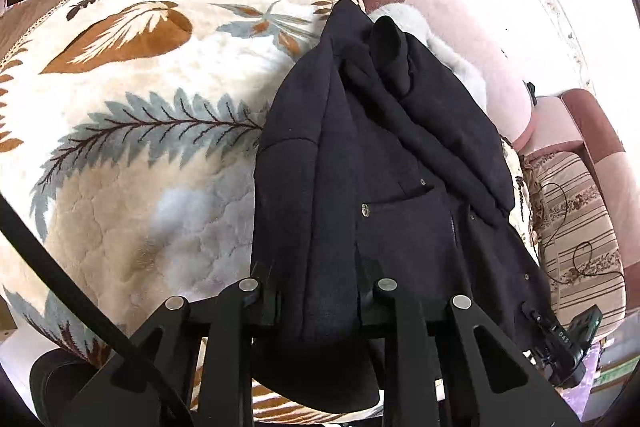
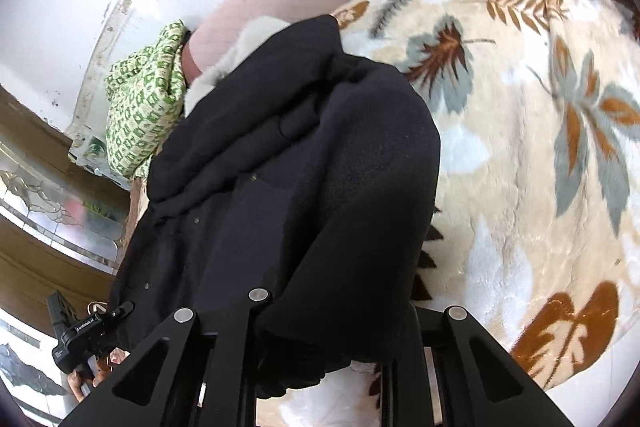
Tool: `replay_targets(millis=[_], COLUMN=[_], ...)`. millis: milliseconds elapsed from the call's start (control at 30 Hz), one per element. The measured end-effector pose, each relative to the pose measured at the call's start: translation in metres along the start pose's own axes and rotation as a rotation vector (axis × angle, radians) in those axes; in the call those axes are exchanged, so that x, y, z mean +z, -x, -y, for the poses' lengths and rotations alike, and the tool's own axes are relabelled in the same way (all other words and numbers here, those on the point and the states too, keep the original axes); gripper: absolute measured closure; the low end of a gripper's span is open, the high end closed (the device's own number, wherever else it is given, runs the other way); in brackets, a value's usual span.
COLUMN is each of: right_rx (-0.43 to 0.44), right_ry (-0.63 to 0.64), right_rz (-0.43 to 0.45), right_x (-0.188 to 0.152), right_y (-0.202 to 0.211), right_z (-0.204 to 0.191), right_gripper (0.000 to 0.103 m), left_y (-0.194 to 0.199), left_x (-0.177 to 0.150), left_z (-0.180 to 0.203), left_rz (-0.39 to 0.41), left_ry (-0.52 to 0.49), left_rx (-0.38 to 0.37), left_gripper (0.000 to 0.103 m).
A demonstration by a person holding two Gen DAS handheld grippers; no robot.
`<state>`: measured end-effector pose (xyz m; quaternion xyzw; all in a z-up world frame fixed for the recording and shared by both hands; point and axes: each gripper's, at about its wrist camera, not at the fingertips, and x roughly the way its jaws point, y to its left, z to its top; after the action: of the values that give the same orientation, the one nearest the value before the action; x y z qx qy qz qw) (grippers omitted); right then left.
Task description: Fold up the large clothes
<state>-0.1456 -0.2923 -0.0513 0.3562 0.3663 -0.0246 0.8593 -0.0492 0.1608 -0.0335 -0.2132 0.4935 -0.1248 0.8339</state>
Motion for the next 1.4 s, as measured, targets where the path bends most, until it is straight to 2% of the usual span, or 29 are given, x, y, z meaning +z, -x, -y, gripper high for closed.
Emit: replay_targets(millis=[100, 333, 567, 767, 867, 967, 1000, 1033, 1100, 1233, 1300, 1367, 1400], right_rx=[-0.019, -0.029, -0.001, 0.021, 0.037, 0.036, 0.017, 0.005, -0.013, -0.015, -0.017, -0.022, -0.026], right_ry=[0.025, 0.058, 0.104, 0.129, 0.164, 0.199, 0.22, 0.229, 0.226, 0.189, 0.17, 0.164, 0.161], right_rz=[-0.004, 0.0, 0.07, 0.121, 0.141, 0.134, 0.132, 0.129, 0.112, 0.097, 0.086, 0.075, 0.071], right_x=[-0.001, 0.005, 0.029, 0.053, 0.06, 0.056, 0.052, 0.049, 0.041, 0.033, 0.028, 0.024, 0.022], right_y=[-0.001, 0.0, 0.013, 0.024, 0.03, 0.029, 0.025, 0.023, 0.016, 0.013, 0.013, 0.012, 0.012], right_z=[-0.004, -0.008, -0.037, -0.065, -0.082, -0.093, -0.096, -0.096, -0.09, -0.067, -0.055, -0.047, -0.044], right_gripper=[0.083, 0.083, 0.085, 0.087, 0.087, 0.087, 0.087, 0.087, 0.087, 0.087, 0.087, 0.087, 0.087], left_y=[-0.001, 0.016, 0.036, 0.063, 0.088, 0.108, 0.112, 0.114, 0.113, 0.088, 0.061, 0.033, 0.015], left_x=[-0.006, 0.002, 0.02, 0.045, 0.052, 0.05, 0.05, 0.05, 0.053, 0.056, 0.058, 0.057, 0.056], left_z=[0.002, 0.015, 0.04, 0.049, 0.057, 0.067, 0.067, 0.065, 0.052, 0.02, 0.005, -0.012, -0.021], left_rz=[0.005, 0.073, 0.152, 0.219, 0.319, 0.406, 0.422, 0.417, 0.403, 0.334, 0.253, 0.151, 0.089], left_ry=[-0.031, -0.073, -0.115, -0.099, -0.15, -0.244, -0.256, -0.26, -0.231, -0.152, -0.131, -0.105, -0.077], left_rx=[0.03, 0.025, 0.021, -0.028, -0.001, 0.073, 0.085, 0.089, 0.082, 0.121, 0.123, 0.083, 0.037], left_gripper=[0.081, 0.081, 0.081, 0.084, 0.095, 0.094, 0.081, 0.05, 0.022, 0.022, 0.022, 0.022, 0.022])
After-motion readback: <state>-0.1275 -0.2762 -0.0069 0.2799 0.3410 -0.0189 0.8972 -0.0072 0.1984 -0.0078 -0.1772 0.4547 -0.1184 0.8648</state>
